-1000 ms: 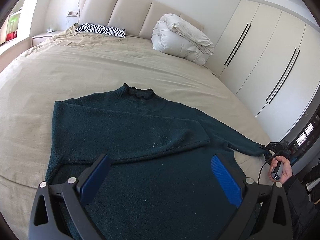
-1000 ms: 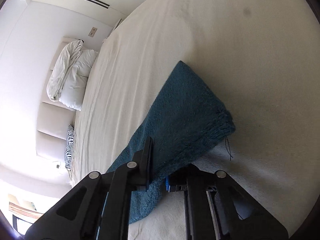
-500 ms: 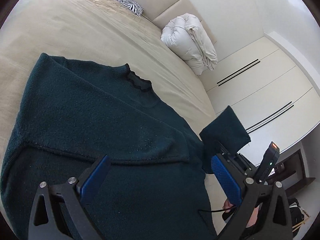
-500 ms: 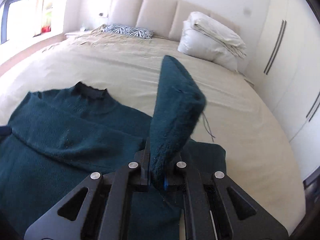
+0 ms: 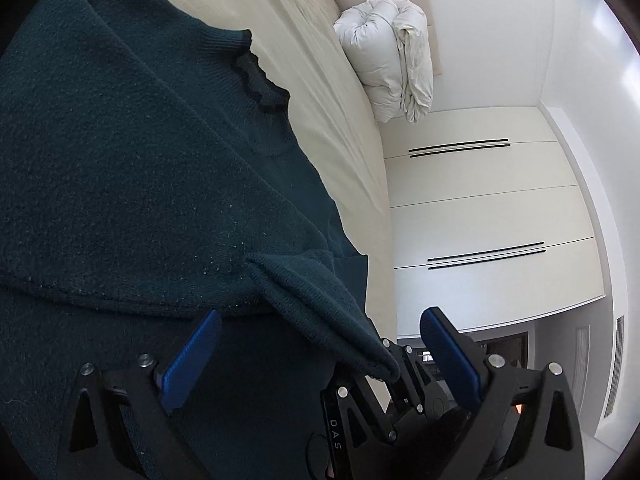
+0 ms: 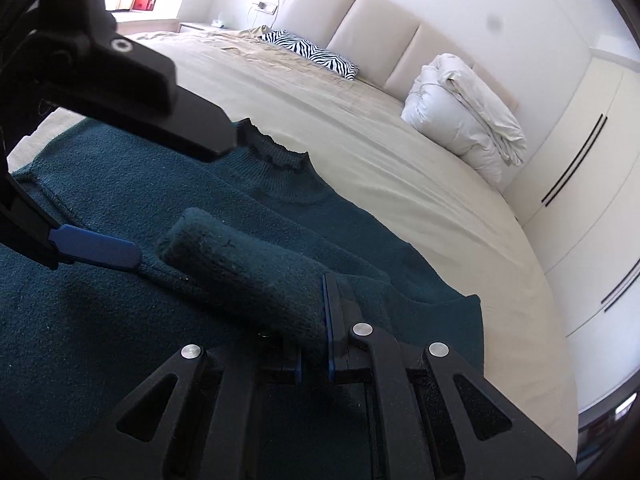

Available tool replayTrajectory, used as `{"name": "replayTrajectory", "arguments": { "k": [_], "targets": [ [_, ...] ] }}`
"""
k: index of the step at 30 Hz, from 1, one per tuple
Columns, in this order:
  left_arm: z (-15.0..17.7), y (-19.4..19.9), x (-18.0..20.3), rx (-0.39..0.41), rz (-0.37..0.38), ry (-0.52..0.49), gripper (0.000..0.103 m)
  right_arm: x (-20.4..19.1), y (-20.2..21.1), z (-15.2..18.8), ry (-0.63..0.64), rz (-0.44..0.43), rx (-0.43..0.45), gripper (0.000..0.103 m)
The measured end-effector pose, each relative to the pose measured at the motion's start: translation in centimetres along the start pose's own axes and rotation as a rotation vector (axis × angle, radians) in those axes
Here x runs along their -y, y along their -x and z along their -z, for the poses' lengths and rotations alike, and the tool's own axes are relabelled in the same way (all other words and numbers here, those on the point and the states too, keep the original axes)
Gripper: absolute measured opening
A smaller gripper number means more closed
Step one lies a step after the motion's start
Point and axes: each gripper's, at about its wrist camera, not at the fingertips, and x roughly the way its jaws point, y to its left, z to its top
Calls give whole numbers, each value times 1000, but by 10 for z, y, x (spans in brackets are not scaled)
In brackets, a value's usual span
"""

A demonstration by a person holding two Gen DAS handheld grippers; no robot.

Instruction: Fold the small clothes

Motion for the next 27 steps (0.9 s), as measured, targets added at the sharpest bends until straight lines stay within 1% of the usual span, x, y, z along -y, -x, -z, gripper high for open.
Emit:
{"name": "replayTrajectory", "arguments": {
  "k": [1,2,3,4,5,6,7,9,10,11,12,13,15,17,19,22,27],
  "targets": [
    [-1,-6,0,-17,2,10,80,0,1,1,-4,-7,2,7],
    [-1,-12,1,-42,15,17,70,0,2,1,-11,-14,4,7],
    [-2,-17,2,-65,22,17,52,-1,3,1,-19,-18,5,7],
    [-2,-19,4,-72,23,14,37,-1,2,1,-29,-21,5,7],
    [-2,-18,5,-71,18,7,30,-1,1,2,-40,-26,0,7],
    [-3,-16,6,-65,11,-1,15,0,1,3,-54,-38,-5,7],
    [-5,-14,7,-62,14,-5,9,2,2,5,-68,-57,-8,8],
    [-8,-6,13,-50,7,-29,9,6,7,11,-93,-97,-8,16],
    [-10,0,17,-41,-9,-54,8,9,12,16,-111,-121,-2,24],
    [-13,6,22,-33,-29,-82,8,14,17,22,-137,-143,2,35],
    [-17,13,28,-24,-50,-116,8,22,22,29,-173,-164,4,43],
    [-21,20,33,-14,-75,-152,8,30,29,37,-218,-189,13,54],
    [-29,34,45,4,-150,-243,8,51,38,55,-318,-233,11,54],
    [-33,44,52,14,-220,-325,8,74,36,74,-438,-294,-32,54],
    [-37,55,52,29,-282,-380,8,96,30,95,-564,-367,-65,54],
    [-41,70,41,44,-320,-392,8,120,18,127,-711,-422,-112,54],
    [-57,86,4,68,-361,-328,8,148,5,162,-887,-491,-131,54]
  ]
}}
